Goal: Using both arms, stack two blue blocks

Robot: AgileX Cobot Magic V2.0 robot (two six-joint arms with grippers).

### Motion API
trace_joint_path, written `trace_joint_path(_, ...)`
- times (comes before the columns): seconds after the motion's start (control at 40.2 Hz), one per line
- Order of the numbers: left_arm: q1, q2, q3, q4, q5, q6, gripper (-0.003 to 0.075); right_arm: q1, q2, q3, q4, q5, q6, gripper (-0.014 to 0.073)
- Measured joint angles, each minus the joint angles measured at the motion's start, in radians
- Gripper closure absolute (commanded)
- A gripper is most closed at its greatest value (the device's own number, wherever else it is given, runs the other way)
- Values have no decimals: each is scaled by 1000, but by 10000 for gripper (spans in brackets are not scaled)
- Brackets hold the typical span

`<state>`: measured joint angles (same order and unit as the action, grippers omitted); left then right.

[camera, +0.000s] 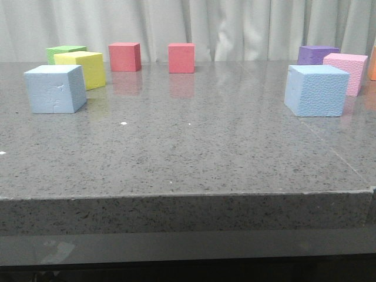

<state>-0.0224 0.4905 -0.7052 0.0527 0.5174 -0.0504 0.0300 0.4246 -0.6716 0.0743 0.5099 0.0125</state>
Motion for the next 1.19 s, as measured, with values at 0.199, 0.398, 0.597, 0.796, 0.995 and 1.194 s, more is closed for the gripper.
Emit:
trace_joint_path(0.199,0,0,0,0,0,0,370,0,198,-193,70,215,0,-60)
trace_joint_path(0.398,0,0,0,0,0,0,419,0,441,-362,121,417,-57,-60)
trace_joint_path(0.597,0,0,0,0,0,0,468,21,674,-534,144,545,-81,-60)
trace_joint_path(0.796,0,0,0,0,0,0,521,116,869,-697,130,589,-53,-60)
trace_joint_path(0.995,0,0,0,0,0,0,566,188,1020,-829,4,595,123,-60)
trace_joint_path(1.194,0,0,0,0,0,0,587,195,1121,-892,-52,575,214,-60)
